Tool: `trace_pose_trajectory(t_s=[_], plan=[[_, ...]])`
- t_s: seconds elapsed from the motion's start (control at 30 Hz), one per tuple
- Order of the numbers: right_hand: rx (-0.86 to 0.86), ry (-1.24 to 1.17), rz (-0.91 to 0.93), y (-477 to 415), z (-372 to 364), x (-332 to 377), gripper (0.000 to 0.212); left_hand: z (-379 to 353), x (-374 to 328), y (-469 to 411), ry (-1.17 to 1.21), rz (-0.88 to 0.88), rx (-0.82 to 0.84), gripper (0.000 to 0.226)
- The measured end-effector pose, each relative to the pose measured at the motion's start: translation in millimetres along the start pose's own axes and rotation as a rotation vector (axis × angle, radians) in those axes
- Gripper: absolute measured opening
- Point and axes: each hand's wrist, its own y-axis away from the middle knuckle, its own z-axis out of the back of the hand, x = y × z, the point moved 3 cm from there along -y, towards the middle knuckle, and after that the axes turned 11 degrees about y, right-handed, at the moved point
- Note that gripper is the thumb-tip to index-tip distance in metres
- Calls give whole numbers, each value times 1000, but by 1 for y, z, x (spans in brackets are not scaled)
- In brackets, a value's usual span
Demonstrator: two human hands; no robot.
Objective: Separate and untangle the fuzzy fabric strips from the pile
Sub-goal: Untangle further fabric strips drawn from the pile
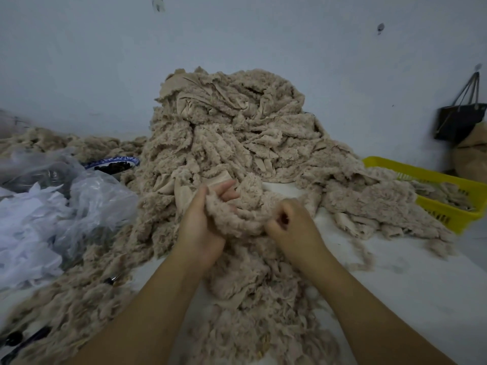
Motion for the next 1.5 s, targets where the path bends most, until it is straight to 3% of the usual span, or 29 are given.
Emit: trace_pose_trajectory(t_s=[0.17, 0.27, 0.43, 0.5, 0.63, 0.77, 0.87, 0.93, 1.03, 1.17, 1.27, 1.33, 1.4, 1.5], plan=[[-124, -192, -281, -1, 19, -17, 28, 8, -13, -3, 93, -31, -89, 54], [-152, -179, -323, -2, 19, -20, 26, 11, -13, -5, 133, -60, -105, 55], [-399, -312, -517, -9, 31, -45, 22, 25, -28, -10, 208, -131, -177, 51], [-347, -254, -540, -8, 32, -53, 32, 30, -33, -10, 258, -137, -172, 50], [-25, -91, -344, -1, 13, -28, 47, 18, -22, -7, 299, -44, -38, 50], [159, -68, 65, 8, -5, 20, 27, 4, -14, -2, 294, 23, 128, 47], [309, 140, 255, 14, -24, 30, 15, -3, -13, 1, 294, 46, 188, 41], [262, 244, 200, 11, -24, 21, 13, -2, -15, 1, 328, 36, 164, 41], [41, 213, -55, 0, -1, -3, 3, 7, -18, -5, 369, 9, 72, 49], [-117, -108, -355, 0, 16, -24, 13, 19, -18, -9, 89, -14, -48, 55], [-211, -228, -354, 1, 22, -20, 30, 12, -7, -3, -434, -46, -105, 46], [-241, -292, -331, 0, 23, -15, 30, 7, 2, 2, -754, -76, -90, 35], [-235, -317, -310, 0, 23, -11, 24, 3, 9, 6, -843, -51, -36, 23], [-220, -341, -281, 0, 23, -8, 28, 3, 14, 7, -788, 14, 71, 73]])
